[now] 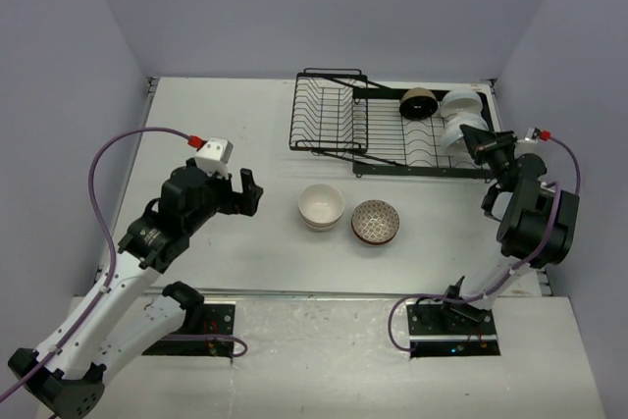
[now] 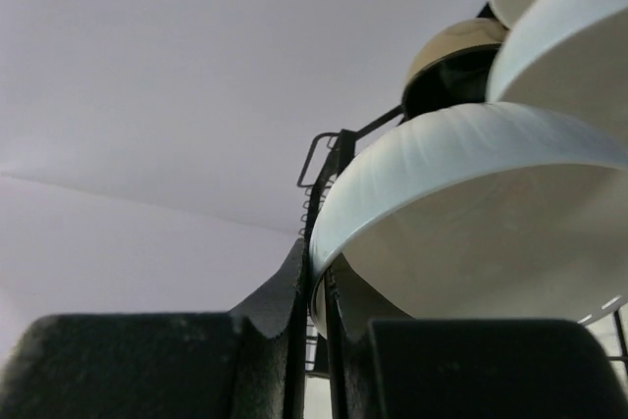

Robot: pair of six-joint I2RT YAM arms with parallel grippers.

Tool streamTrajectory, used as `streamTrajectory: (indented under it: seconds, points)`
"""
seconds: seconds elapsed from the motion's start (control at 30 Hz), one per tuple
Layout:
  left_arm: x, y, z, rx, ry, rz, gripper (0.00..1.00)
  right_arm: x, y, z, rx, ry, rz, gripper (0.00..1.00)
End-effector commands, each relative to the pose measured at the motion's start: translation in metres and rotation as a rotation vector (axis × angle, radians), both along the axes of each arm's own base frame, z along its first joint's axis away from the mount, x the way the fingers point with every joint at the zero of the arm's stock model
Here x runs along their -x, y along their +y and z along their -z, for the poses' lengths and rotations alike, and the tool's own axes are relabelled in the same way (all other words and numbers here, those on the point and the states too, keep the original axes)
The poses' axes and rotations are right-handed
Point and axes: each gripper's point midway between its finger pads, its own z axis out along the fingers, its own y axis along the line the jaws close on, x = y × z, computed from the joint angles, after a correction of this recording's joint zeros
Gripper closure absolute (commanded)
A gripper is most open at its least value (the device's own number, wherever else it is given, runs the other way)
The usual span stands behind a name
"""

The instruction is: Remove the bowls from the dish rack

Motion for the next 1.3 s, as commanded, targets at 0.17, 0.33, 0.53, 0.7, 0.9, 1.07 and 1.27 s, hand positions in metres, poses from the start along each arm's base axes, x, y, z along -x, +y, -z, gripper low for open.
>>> streamTrajectory:
  seconds: [0.17, 0.33, 0.53, 0.7, 0.9, 1.07, 1.27]
  points:
    - [-0.006, -0.004, -0.005, 0.001, -0.036, 0.022, 0.00, 0.034, 0.050, -0.123, 0.243, -0.465, -0.164, 1.00]
    - [-0.001, -0.005, -0.032, 0.074, -0.070, 0.014, 0.00, 0.047, 0.134, -0.149, 0.516, -0.503, -0.401, 1.00]
    - [0.001, 0.001, -0.117, 0.175, -0.159, -0.042, 0.00, 0.055, 0.219, -0.152, 1.046, -0.363, -0.422, 1.00]
    - [0.003, -0.002, -0.182, 0.345, -0.195, -0.083, 0.00, 0.125, 0.301, -0.100, 1.466, -0.402, -0.736, 1.00]
    - [-0.002, -0.030, -0.203, 0.393, -0.145, 0.017, 0.00, 0.191, 0.340, -0.049, 1.758, -0.421, -0.923, 1.00]
    - [-0.012, -0.069, -0.149, 0.306, 0.064, 0.171, 0.00, 0.238, 0.371, -0.069, 1.815, -0.597, -0.974, 1.00]
    - [0.002, -0.117, -0.111, 0.315, 0.212, 0.372, 0.00, 0.259, 0.389, -0.062, 1.850, -0.582, -1.118, 1.00]
